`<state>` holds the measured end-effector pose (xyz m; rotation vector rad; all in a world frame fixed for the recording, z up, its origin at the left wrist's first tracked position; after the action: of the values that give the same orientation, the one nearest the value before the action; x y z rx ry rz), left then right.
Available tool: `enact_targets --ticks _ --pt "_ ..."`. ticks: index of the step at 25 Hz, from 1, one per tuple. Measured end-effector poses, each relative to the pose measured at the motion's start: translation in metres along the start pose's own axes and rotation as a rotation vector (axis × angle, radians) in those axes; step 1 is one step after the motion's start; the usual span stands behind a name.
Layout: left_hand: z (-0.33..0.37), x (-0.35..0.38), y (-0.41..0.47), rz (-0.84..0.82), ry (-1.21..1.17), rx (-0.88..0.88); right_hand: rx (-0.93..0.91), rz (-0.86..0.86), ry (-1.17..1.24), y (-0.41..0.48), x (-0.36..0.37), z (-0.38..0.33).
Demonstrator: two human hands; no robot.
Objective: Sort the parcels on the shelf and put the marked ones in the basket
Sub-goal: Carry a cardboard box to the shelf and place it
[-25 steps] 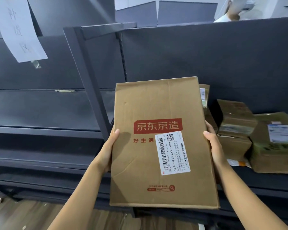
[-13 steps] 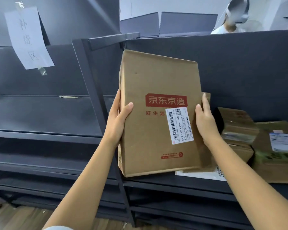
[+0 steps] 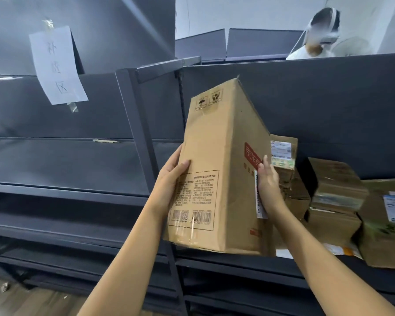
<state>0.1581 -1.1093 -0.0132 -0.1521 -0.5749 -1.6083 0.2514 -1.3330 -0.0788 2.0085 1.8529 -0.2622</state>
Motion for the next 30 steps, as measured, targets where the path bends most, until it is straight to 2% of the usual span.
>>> enact_targets --ticks 3,6,8,11,15,18,22,25,28,30 --pt "0.005 0.011 0.003 0.017 0.036 0.023 -0.013 -0.075 0.086 -0.010 0.014 -0.018" --pt "0.005 0.022 0.000 0.006 0.096 0.051 -0.153 -0.199 0.318 -0.019 0.021 -0.050" --pt "0.012 0.024 -0.002 -0.003 0.101 0.073 -0.226 -0.243 0.390 -0.025 0.021 -0.070" --pt "0.020 0.024 -0.008 -0.027 0.070 0.088 -0.238 -0.243 0.419 -0.032 0.021 -0.081" --pt "0.020 0.032 -0.012 -0.003 0.062 0.158 -0.201 -0.378 0.498 -0.045 0.032 -0.094" --pt "0.012 0.033 -0.013 0.004 0.085 0.182 -0.302 -0.397 0.414 -0.046 0.028 -0.105" --pt "0.001 0.038 -0.012 -0.047 0.165 0.115 -0.323 -0.404 0.435 -0.041 0.011 -0.094" --pt "0.001 0.033 -0.005 0.009 0.253 0.092 -0.248 -0.393 0.630 -0.042 -0.010 -0.073" --pt "-0.010 0.031 -0.002 0.074 0.373 -0.052 -0.201 -0.407 0.761 -0.050 -0.023 -0.056" --pt "-0.018 0.032 -0.004 0.130 0.373 -0.115 -0.211 -0.415 0.780 -0.053 -0.032 -0.053"
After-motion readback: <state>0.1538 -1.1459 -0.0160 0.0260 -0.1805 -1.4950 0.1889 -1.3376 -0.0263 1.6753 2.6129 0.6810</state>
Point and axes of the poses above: each hand's wrist, its own y-axis towards the middle knuckle, its own x-axis out of the palm, z = x × y, the point moved 9 cm from there along y, towards the middle knuckle, and after that the axes turned 12 degrees about -y, right-handed, at the moved point
